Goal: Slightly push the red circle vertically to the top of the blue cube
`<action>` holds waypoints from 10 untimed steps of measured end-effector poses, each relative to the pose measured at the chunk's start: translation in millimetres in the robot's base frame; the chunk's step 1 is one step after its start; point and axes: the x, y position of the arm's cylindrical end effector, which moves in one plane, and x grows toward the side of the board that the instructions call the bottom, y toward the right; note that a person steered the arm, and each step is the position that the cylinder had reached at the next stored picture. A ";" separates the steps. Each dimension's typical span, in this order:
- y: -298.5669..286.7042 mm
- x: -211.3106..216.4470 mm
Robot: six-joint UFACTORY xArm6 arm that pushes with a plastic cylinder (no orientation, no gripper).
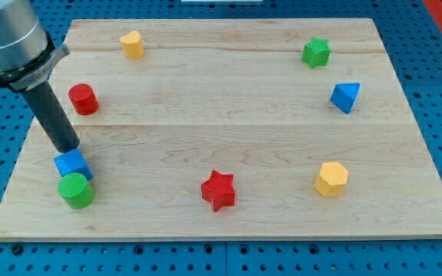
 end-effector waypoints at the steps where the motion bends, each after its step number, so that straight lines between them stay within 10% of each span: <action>1: 21.5 -8.2; 6: 41.8 -17.4; 10: 40.3 -155.3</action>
